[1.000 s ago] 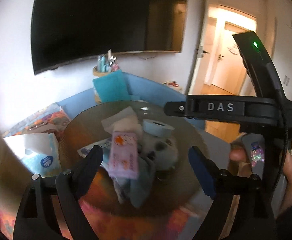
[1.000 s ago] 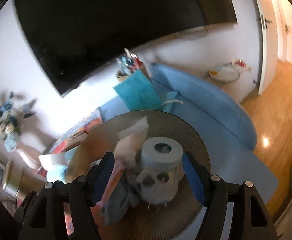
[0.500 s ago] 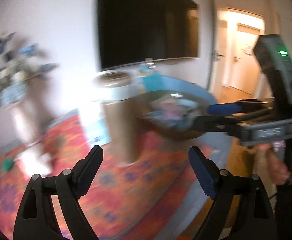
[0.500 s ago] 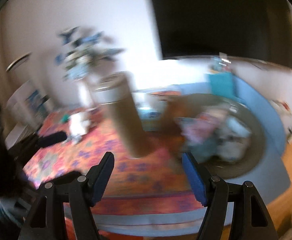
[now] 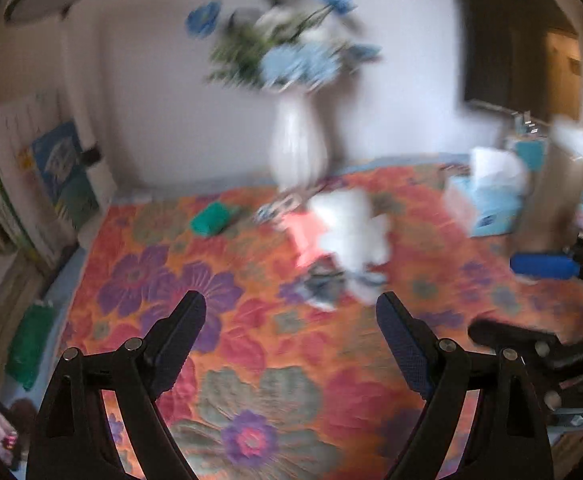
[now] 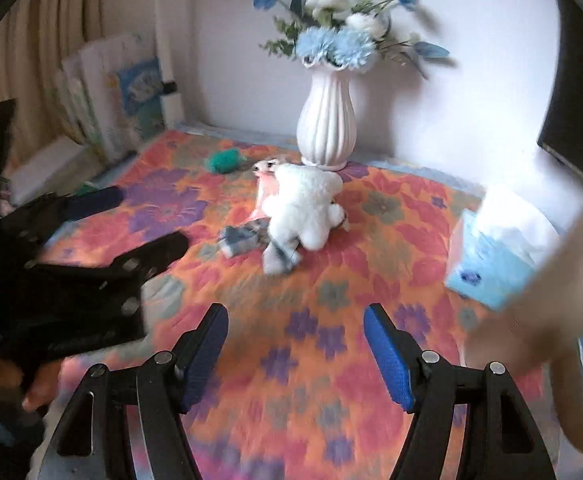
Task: Organize soft objects
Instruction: 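Move both grippers back over the bed, then grasp the white plush bear with right gripper while left gripper grasps the green bag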
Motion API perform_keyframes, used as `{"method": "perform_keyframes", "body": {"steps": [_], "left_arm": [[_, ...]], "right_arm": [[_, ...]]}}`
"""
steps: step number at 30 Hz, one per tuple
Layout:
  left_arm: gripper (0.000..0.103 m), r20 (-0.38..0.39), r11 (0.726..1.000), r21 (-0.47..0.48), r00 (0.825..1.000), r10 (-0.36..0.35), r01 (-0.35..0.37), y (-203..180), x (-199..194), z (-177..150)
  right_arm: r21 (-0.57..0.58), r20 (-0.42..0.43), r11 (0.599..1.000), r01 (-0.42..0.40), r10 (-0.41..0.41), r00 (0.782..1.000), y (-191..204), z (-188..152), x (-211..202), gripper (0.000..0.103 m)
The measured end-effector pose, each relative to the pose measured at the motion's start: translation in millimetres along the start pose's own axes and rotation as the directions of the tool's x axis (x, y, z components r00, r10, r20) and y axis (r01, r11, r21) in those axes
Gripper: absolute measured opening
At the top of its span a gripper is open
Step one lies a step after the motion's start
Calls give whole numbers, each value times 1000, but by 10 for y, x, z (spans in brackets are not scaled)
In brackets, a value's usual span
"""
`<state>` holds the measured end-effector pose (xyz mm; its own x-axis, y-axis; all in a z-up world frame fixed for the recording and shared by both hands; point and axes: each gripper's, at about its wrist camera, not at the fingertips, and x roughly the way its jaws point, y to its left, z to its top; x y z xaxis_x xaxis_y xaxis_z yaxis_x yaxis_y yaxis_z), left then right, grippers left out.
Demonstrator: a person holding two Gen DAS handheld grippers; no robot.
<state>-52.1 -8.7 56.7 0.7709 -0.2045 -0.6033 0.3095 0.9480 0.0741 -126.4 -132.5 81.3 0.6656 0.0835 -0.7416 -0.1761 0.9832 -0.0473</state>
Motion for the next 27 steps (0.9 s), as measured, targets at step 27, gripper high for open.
{"method": "perform_keyframes", "body": {"steps": [27], "left_arm": [[86, -66, 968, -247, 996, -60, 42, 520, 369, -239]], "right_arm": [[178, 12, 984, -18, 16, 1000, -310, -73, 603, 86]]}}
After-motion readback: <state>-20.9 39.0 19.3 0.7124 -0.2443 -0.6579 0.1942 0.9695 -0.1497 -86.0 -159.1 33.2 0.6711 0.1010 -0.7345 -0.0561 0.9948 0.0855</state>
